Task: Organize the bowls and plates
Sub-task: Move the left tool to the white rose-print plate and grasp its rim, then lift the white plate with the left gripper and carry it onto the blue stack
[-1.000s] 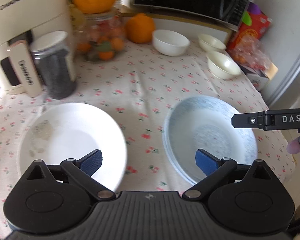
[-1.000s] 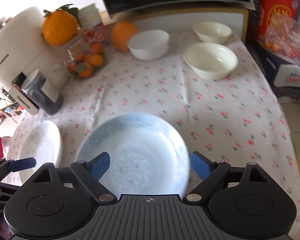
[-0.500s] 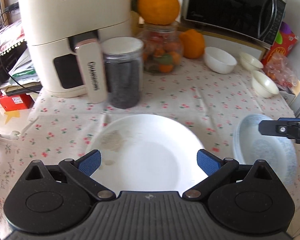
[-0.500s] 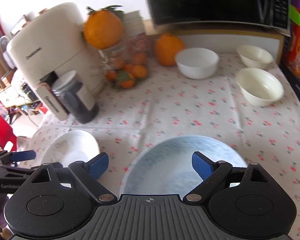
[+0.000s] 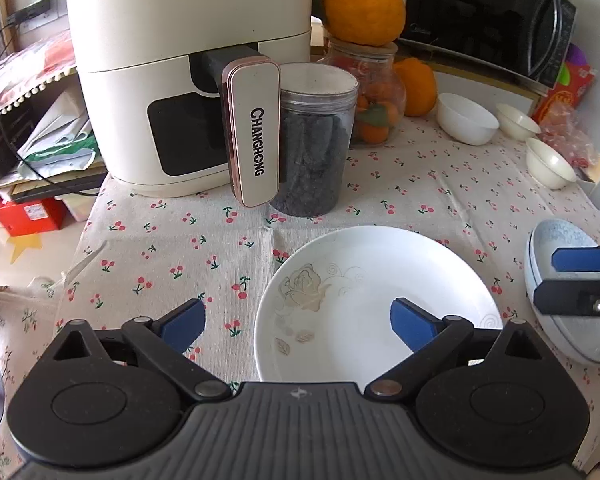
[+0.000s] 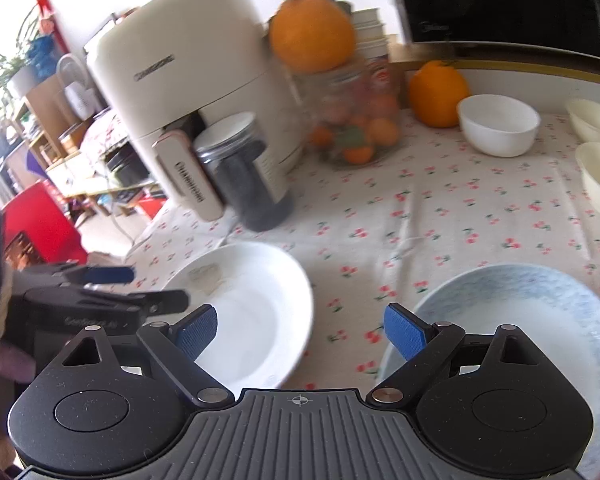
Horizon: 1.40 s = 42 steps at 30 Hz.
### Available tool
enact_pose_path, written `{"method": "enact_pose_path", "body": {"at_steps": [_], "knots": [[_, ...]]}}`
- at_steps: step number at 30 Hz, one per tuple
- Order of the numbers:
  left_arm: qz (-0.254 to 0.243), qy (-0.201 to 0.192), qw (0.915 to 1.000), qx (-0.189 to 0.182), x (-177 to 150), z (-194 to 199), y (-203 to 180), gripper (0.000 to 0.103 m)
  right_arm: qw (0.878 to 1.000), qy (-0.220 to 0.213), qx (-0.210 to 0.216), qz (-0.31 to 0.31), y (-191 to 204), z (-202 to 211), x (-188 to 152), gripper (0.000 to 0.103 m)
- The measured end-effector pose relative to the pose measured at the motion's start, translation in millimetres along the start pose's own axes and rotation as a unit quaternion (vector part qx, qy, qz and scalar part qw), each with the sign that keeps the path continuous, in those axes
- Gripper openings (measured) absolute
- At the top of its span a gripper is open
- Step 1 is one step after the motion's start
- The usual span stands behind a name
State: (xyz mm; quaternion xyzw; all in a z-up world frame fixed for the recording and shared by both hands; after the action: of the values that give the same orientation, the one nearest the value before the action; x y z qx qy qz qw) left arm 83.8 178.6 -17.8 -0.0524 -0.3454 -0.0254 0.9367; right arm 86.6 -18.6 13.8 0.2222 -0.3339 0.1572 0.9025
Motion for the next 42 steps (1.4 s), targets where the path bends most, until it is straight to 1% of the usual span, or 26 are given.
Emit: {"method": "enact_pose_path", "body": {"at_steps": [2,3,7,8,9,10,13,14,16,22,24,27,30,31,32,33,35,36,38,40,42], "knots": [[0.0,0.002,1.0,-0.008,-1.3,-3.8,2.6,0.092,1.0,0.004,0.011,0.003,5.6,-2.9,-3.8,0.092],[0.002,0.004,0.9999,-0.012,-2.2,-4.9,3.9,0.088,1.0,0.009,0.02,0.001,8.1,-4.1,-5.7,0.092],[0.017,0.016,0.9994,-0.026,-5.0,-11.0,11.6,0.074,0.997,0.047,0.054,-0.014,20.3,-6.7,-15.3,0.092],[0.022,0.019,0.9992,-0.027,-5.4,-12.8,13.3,0.072,0.996,0.055,0.062,-0.015,23.7,-6.6,-18.2,0.092],[0.026,0.022,0.999,-0.029,-5.5,-14.2,14.7,0.067,0.996,0.06,0.069,-0.017,26.5,-6.8,-20.9,0.092],[0.031,0.025,0.9987,-0.032,-5.7,-15.3,16.0,0.062,0.995,0.065,0.075,-0.019,29.2,-7.4,-23.6,0.092],[0.043,0.031,0.9979,-0.038,-6.1,-19.5,18.9,0.054,0.993,0.083,0.082,-0.026,35.0,-12.5,-31.2,0.092],[0.045,0.035,0.9976,-0.039,-6.4,-20.8,19.6,0.052,0.992,0.089,0.083,-0.028,36.1,-15.4,-33.5,0.092],[0.044,0.042,0.9974,-0.037,-7.4,-23.4,19.4,0.045,0.992,0.095,0.08,-0.032,36.9,-20.2,-36.5,0.092],[0.038,0.047,0.9976,-0.033,-8.7,-26.5,17.9,0.034,0.992,0.095,0.064,-0.048,33.5,-31.9,-40.5,0.092],[0.04,0.047,0.9976,-0.031,-8.2,-26.6,18.5,0.033,0.993,0.092,0.059,-0.049,32.9,-35.7,-41.3,0.091],[0.042,0.045,0.9977,-0.028,-7.9,-26.7,20.0,0.03,0.995,0.069,0.049,-0.046,34.7,-36.5,-41.2,0.087],[0.053,0.044,0.9972,-0.03,-7.7,-26.8,23.5,0.028,0.997,0.062,0.036,-0.039,36.7,-37.2,-41.9,0.083],[0.056,0.043,0.9971,-0.03,-7.4,-27.0,23.5,0.027,0.997,0.06,0.03,-0.035,36.7,-37.8,-42.5,0.079],[0.057,0.042,0.997,-0.029,-7.2,-27.2,23.8,0.027,0.998,0.058,0.023,-0.032,36.1,-38.5,-42.9,0.071],[0.058,0.042,0.997,-0.029,-7.2,-27.2,24.2,0.027,0.998,0.056,0.014,-0.032,34.7,-39.5,-43.6,0.066],[0.058,0.041,0.997,-0.029,-7.6,-26.6,24.6,0.027,0.998,0.054,0.002,-0.035,30.6,-42.4,-44.6,0.048],[0.058,0.041,0.9971,-0.028,-7.7,-26.6,24.6,0.027,0.998,0.05,-0.003,-0.036,29.1,-42.3,-44.8,0.046],[0.059,0.04,0.9971,-0.027,-8.1,-25.7,24.7,0.026,0.998,0.051,-0.016,-0.032,29.0,-41.9,-43.7,0.035],[0.061,0.039,0.997,-0.029,-8.2,-24.7,24.8,0.025,0.998,0.054,-0.029,-0.025,29.3,-41.4,-41.9,0.029],[0.061,0.037,0.997,-0.031,-8.3,-22.6,25.3,0.024,0.998,0.049,-0.031,-0.023,28.8,-38.8,-39.4,0.028]]}}
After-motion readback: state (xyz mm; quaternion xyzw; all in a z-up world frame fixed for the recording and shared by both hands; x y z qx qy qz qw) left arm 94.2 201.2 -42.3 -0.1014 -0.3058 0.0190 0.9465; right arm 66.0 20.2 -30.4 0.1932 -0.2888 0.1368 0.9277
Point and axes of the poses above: each gripper's, at about its wrist camera, not at the fingertips, and z roughly against the way its jaws point, y to its left, x to its top, the point moved 1 cm from there along -z, roughly the way its jaws point, and after that the axes turned 2 degrees about z, right-handed, at the moved point
